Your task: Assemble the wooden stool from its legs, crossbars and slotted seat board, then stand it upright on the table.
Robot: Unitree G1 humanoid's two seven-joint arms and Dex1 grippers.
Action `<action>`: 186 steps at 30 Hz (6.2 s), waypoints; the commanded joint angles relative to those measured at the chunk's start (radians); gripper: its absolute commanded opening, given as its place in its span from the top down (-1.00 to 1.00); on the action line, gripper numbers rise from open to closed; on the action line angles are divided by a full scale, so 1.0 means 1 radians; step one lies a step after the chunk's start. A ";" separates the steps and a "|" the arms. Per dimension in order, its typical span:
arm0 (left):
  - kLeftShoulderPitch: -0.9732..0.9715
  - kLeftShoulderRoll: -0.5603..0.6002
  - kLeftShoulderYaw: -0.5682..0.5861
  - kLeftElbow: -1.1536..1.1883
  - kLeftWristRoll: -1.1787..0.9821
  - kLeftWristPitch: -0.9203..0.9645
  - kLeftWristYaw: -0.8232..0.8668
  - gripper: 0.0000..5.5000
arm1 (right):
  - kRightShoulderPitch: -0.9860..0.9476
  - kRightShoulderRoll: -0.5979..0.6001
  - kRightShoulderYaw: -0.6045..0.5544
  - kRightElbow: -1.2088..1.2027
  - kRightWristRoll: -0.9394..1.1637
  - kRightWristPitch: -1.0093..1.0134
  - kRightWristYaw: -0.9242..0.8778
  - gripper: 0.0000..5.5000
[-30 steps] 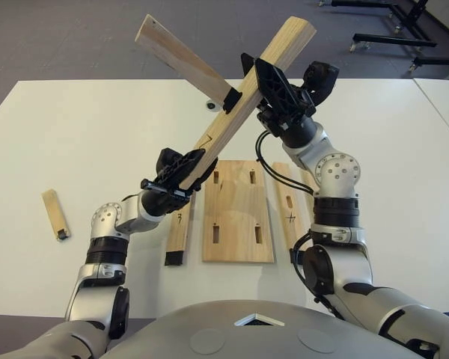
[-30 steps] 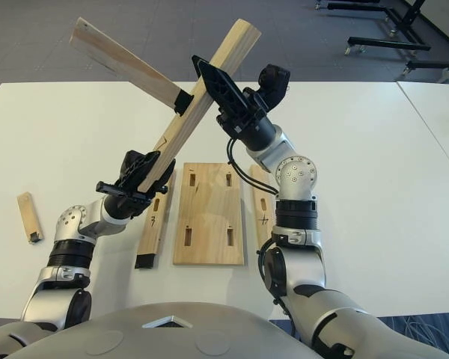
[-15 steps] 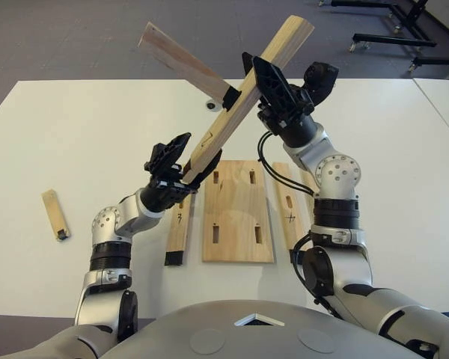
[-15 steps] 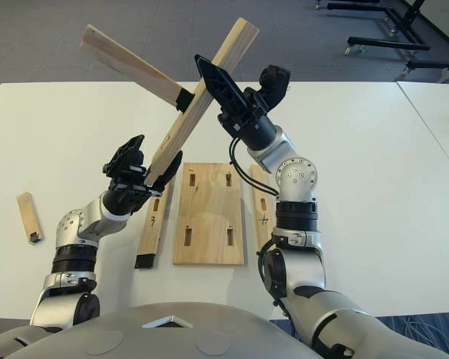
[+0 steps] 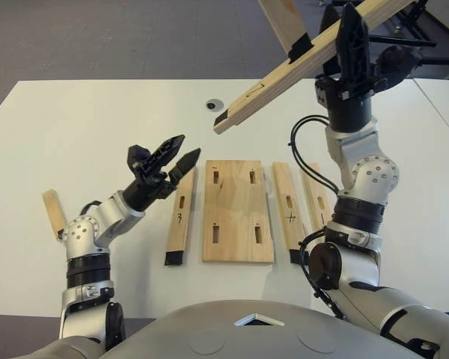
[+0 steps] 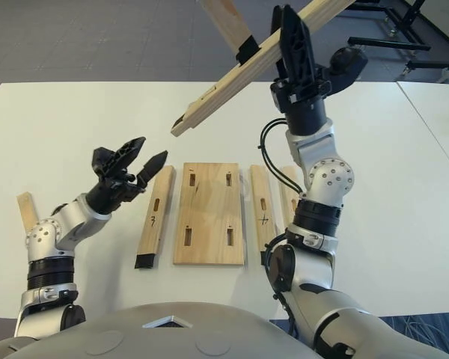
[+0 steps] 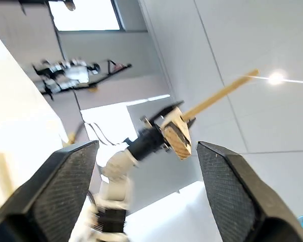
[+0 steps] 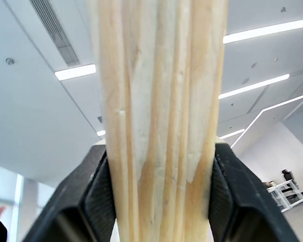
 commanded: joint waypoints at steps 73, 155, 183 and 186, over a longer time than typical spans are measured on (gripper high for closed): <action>-0.190 -0.006 -0.228 0.016 1.116 -0.575 -0.084 -0.28 | -0.030 -0.259 0.321 0.538 -0.663 -0.502 0.681 0.25; 0.106 -0.130 -0.085 -0.453 1.451 -0.753 0.486 -0.28 | 1.012 -0.284 0.182 -0.625 -0.776 0.076 -0.590 -0.96; 0.028 -0.137 -0.062 -0.362 1.428 -0.709 0.516 -0.28 | 1.055 -0.244 0.312 -0.647 -0.937 0.310 -0.695 0.26; -0.002 -0.117 -0.048 -0.330 1.388 -0.620 0.501 -0.28 | 1.020 -0.231 0.358 -0.651 -0.947 0.317 -0.698 0.26</action>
